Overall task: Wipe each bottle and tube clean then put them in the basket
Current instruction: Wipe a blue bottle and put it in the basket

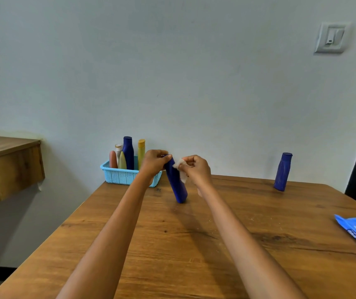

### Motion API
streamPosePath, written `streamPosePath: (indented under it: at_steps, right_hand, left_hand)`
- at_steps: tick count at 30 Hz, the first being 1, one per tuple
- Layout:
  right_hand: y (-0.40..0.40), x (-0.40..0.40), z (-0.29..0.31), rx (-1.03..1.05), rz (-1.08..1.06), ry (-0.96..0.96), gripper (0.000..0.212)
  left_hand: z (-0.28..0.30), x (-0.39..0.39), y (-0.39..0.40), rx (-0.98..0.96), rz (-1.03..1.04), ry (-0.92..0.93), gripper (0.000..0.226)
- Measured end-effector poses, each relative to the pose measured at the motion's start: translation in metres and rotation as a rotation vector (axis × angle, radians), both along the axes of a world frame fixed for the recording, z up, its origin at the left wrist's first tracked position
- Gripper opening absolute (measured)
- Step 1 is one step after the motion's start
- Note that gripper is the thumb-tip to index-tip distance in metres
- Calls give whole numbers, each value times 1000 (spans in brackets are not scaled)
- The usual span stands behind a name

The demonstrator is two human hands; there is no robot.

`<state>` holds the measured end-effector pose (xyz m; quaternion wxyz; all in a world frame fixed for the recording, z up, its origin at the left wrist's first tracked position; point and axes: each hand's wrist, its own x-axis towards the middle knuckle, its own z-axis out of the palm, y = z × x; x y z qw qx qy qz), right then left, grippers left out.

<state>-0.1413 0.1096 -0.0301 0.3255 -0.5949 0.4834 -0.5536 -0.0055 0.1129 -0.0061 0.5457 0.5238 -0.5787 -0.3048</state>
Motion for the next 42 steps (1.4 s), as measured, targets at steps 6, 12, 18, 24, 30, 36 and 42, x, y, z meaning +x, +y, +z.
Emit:
streamPosePath:
  at_steps: [6, 12, 18, 24, 30, 36, 42]
  right_hand:
    - [1, 5, -14, -73, -90, 93, 13]
    - [-6, -9, -39, 158, -124, 78, 11]
    - [3, 11, -8, -85, -37, 22, 17]
    - [4, 8, -16, -187, -109, 159, 20]
    - [-4, -7, -25, 118, -54, 147, 22]
    - [6, 2, -3, -79, -17, -54, 24]
    - [4, 2, -12, -199, -49, 73, 20]
  left_hand:
    - [0, 2, 1, 22, -56, -106, 31]
    - [0, 8, 2, 21, -83, -92, 30]
    - [3, 1, 2, 7, -71, -64, 29]
    - [3, 6, 4, 14, -129, -94, 31]
    - [0, 3, 3, -19, -140, -105, 29]
    - [1, 3, 4, -37, -179, -161, 30]
    - [0, -3, 3, -29, -187, -154, 38]
